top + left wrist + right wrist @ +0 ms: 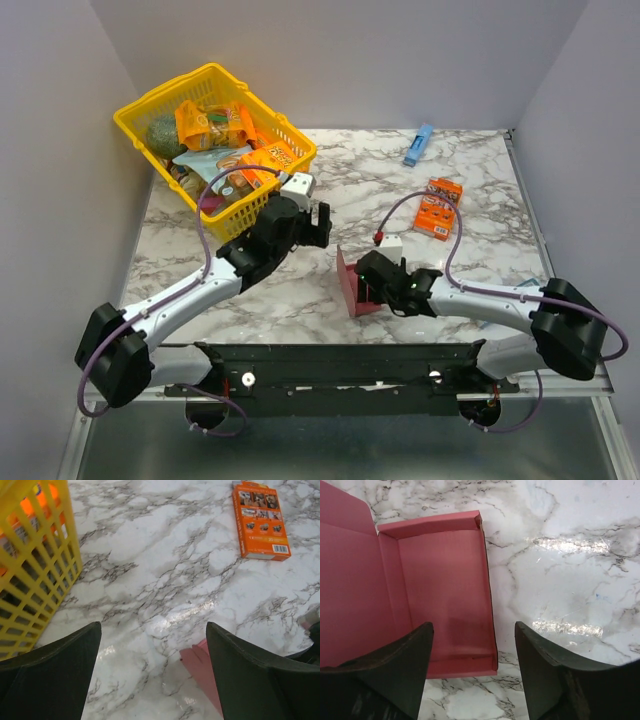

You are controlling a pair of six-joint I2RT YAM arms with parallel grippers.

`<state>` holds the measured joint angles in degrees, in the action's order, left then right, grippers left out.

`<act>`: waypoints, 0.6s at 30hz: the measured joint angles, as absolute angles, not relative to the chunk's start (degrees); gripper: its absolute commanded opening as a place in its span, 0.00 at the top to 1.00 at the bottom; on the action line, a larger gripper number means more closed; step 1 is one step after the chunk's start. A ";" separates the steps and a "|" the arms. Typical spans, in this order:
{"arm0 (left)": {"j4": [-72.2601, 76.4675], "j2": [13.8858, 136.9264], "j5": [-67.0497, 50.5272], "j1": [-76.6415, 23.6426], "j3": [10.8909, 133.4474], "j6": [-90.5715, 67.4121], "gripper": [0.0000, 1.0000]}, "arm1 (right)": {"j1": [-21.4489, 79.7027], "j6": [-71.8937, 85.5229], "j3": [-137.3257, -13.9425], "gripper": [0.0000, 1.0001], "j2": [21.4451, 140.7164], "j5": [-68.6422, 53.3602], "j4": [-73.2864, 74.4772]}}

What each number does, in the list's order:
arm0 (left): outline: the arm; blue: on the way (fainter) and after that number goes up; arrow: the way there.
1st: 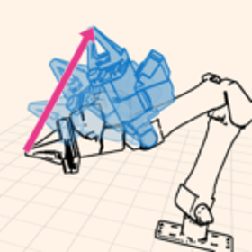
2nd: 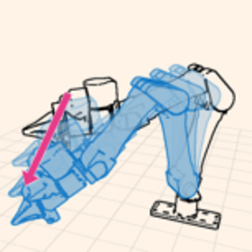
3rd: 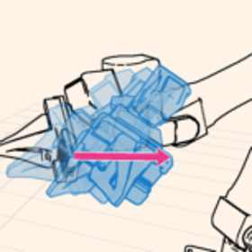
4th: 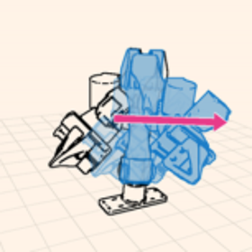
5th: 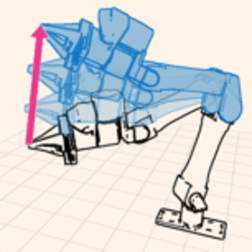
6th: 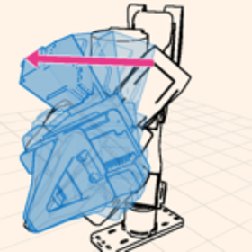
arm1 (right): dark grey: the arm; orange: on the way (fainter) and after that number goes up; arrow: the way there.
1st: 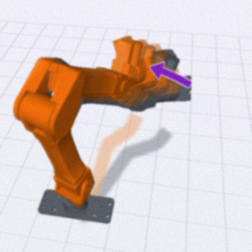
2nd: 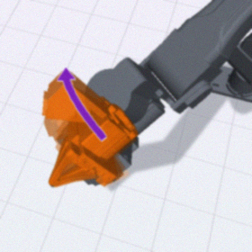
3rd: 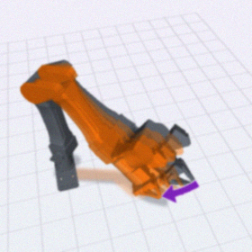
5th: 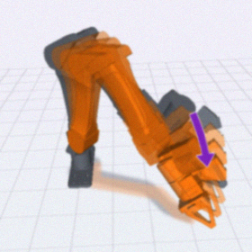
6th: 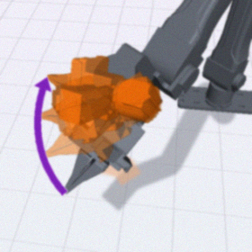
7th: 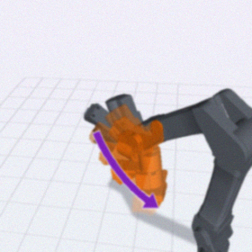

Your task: Fold the paper box

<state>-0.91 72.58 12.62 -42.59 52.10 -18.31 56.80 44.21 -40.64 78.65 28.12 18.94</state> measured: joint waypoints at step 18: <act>0.75 68.88 5.30 -42.87 26.92 -35.68 0.15 | 42.81 42.02 -36.71 0.34 71.26 22.15 25.08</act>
